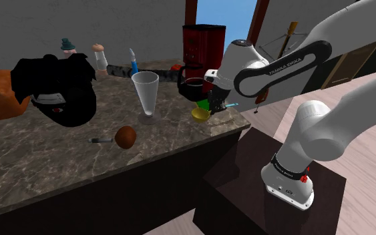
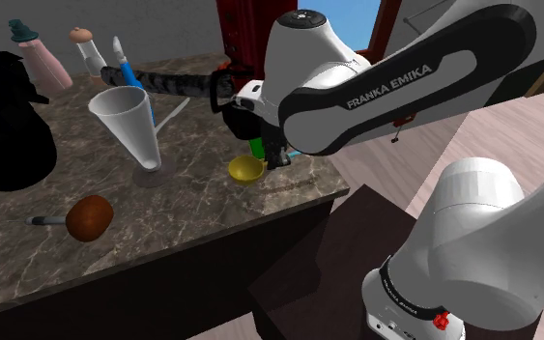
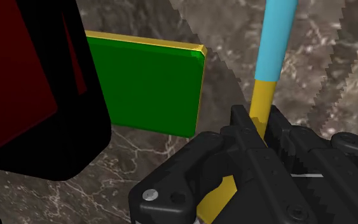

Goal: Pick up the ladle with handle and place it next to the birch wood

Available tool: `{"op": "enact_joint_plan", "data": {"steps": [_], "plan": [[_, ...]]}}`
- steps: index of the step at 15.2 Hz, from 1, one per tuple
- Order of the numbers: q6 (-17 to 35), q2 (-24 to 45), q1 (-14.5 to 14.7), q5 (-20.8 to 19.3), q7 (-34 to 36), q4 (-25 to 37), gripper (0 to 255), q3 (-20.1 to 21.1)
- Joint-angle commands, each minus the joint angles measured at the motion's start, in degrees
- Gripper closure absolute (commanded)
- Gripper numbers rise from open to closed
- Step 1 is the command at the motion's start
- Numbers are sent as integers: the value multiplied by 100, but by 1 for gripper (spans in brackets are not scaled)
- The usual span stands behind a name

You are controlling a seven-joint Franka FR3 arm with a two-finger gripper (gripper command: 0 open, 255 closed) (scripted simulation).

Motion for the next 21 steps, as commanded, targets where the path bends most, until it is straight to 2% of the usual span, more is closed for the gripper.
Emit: {"op": "enact_joint_plan", "data": {"steps": [1,21], "plan": [[-222,-158,2,17,3,61,255,33],[-2096,-954,77,235,-71,1143,255,262]]}}
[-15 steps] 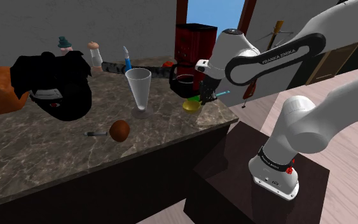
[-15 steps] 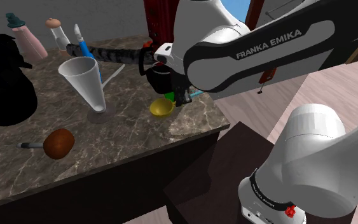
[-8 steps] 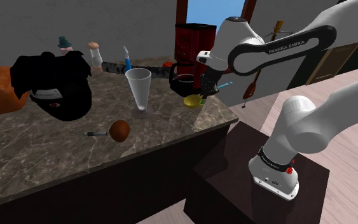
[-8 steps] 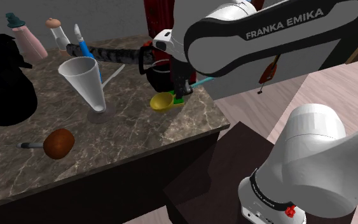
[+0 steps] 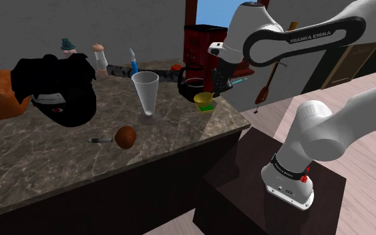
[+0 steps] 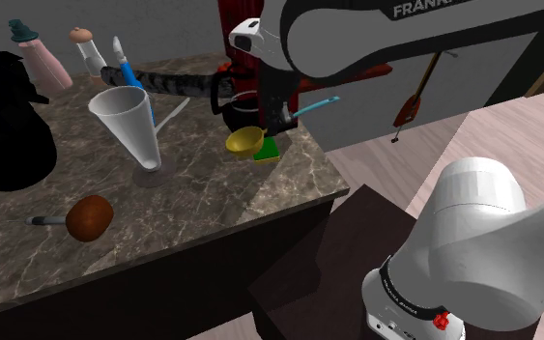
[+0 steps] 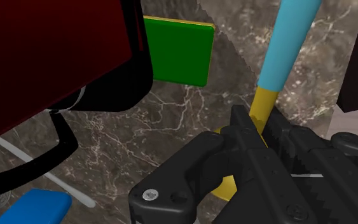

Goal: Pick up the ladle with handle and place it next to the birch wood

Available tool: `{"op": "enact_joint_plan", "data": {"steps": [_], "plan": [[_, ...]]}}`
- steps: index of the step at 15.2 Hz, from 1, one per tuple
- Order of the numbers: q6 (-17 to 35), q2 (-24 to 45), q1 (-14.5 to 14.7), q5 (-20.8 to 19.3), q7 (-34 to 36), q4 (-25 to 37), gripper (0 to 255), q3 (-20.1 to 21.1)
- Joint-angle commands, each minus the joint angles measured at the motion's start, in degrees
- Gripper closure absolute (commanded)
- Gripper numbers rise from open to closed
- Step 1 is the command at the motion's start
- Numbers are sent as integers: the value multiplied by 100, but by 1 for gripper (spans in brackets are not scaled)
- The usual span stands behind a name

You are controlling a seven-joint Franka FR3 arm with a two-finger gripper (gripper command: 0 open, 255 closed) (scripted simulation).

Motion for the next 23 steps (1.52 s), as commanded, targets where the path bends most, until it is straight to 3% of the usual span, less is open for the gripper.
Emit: {"op": "enact_joint_plan", "data": {"steps": [1,6,14,23], "plan": [[-175,-32,12,24,-5,141,255,24],[-511,-90,30,66,-20,420,255,64],[-68,1822,406,406,175,1867,255,137],[-176,3852,623,830,211,3971,255,192]]}}
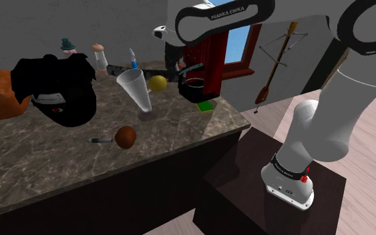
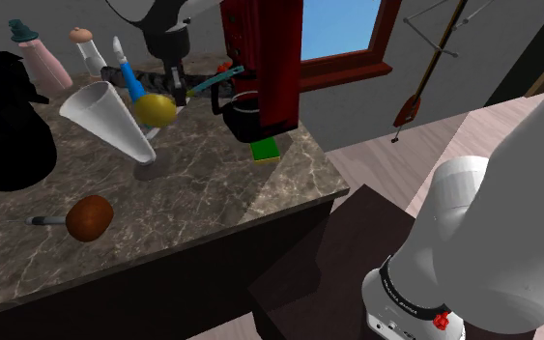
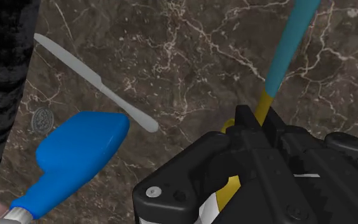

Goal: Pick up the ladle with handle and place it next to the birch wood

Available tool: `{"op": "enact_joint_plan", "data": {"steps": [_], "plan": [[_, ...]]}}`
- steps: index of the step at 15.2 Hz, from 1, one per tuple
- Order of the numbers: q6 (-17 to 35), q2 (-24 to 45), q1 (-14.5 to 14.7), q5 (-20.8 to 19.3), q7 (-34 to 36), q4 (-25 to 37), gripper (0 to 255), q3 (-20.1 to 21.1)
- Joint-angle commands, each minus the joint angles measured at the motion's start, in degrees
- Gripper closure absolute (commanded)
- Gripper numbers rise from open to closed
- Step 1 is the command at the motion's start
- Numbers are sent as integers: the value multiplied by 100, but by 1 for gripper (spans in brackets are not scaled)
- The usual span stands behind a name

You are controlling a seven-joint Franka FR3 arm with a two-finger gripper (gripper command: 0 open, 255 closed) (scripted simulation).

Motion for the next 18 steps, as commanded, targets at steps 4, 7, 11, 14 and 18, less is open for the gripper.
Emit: {"op": "enact_joint_plan", "data": {"steps": [4,7,11,14,18], "plan": [[-275,1132,38,228,10,1385,255,49],[-553,1869,20,358,14,2388,255,82],[-538,2344,-2,430,26,2842,255,110],[-319,2370,2,434,29,2648,255,113],[-34,2422,4,443,31,2414,255,118]]}}
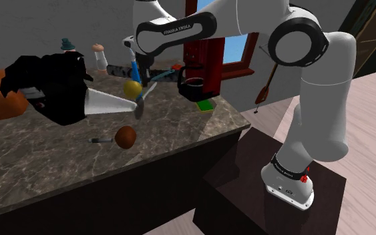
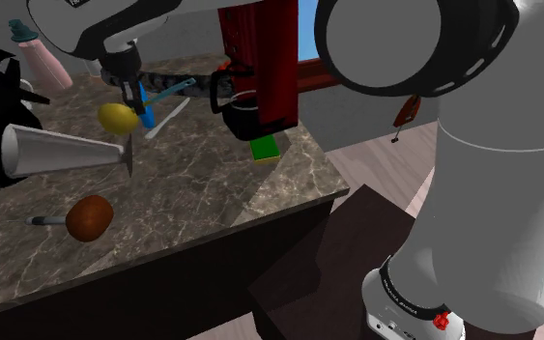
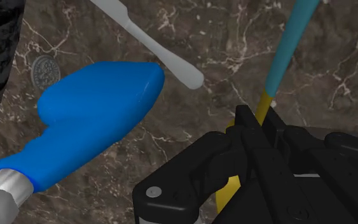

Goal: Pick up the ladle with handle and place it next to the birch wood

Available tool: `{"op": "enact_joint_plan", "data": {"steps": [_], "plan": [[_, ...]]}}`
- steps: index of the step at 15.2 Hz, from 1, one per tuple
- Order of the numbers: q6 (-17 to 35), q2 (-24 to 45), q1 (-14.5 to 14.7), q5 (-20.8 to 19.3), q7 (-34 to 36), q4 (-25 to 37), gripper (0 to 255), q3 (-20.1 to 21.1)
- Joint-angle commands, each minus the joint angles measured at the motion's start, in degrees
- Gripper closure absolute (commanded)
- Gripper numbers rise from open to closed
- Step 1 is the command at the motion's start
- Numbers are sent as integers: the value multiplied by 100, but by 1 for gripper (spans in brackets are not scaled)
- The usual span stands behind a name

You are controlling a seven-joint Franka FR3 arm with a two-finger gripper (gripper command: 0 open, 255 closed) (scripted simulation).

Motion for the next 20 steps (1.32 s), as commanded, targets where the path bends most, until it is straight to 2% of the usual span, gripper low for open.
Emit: {"op": "enact_joint_plan", "data": {"steps": [1,17,20], "plan": [[143,25,7,3,9,-115,255,5],[1201,432,-10,74,-4,-772,255,44],[1259,463,-12,80,-6,-798,255,47]]}}
